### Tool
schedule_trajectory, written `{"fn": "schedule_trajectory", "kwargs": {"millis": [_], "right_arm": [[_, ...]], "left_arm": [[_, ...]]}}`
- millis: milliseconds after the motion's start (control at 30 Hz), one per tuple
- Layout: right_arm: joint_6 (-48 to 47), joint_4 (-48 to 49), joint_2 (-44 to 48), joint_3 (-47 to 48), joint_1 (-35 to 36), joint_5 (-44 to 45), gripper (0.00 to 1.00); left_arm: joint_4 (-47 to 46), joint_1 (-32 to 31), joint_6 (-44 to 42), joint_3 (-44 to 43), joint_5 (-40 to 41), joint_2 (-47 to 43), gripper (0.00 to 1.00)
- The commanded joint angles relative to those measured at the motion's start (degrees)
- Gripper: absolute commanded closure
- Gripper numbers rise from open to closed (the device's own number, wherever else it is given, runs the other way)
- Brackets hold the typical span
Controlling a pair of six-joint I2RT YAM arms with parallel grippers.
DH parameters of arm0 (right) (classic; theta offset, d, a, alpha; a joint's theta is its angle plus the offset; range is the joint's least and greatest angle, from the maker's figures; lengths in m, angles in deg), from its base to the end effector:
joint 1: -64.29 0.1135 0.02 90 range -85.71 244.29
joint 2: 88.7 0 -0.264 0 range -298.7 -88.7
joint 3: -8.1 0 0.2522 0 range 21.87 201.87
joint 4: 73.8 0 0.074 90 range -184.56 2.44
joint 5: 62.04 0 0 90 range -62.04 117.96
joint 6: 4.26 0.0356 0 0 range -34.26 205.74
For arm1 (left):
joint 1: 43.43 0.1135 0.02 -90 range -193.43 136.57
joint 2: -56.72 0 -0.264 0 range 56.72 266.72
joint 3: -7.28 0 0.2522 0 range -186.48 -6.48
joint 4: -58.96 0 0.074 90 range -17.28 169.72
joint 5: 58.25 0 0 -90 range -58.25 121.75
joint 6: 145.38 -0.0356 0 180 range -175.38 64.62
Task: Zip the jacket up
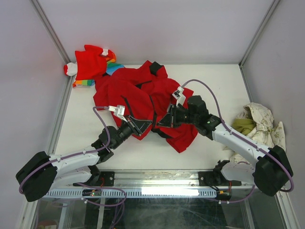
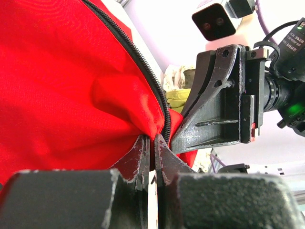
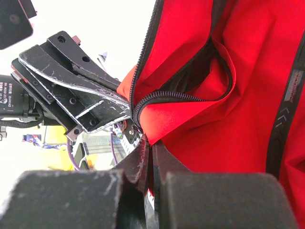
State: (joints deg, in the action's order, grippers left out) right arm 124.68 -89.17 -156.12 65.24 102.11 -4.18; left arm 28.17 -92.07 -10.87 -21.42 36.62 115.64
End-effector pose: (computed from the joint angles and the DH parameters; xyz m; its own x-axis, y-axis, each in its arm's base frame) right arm 0.1943 0.1748 0.2672 -0.8304 0.0291 -0.5564 -0.4836 0.4584 0.7457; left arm 0.1418 -0.1565 0.2138 -0.4803 -0.5116 -0.7125 0.4979 0.5097 -0.7016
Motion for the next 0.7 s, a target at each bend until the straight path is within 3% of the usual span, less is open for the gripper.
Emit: {"fn": "schedule_trajectory", "kwargs": {"millis": [0, 667], "right_arm": [[2.71, 3.00, 1.00, 1.36, 0.36, 0.21, 1.00], [9.59, 2.92, 4.93, -3.10, 4.71, 13.77, 1.00]], "left_arm": [[-1.31, 0.55, -1.25, -0.57, 0.80, -1.35, 1.00], [-2.02, 0.14, -3.28, -1.44, 5.16, -1.48, 1.00]]}}
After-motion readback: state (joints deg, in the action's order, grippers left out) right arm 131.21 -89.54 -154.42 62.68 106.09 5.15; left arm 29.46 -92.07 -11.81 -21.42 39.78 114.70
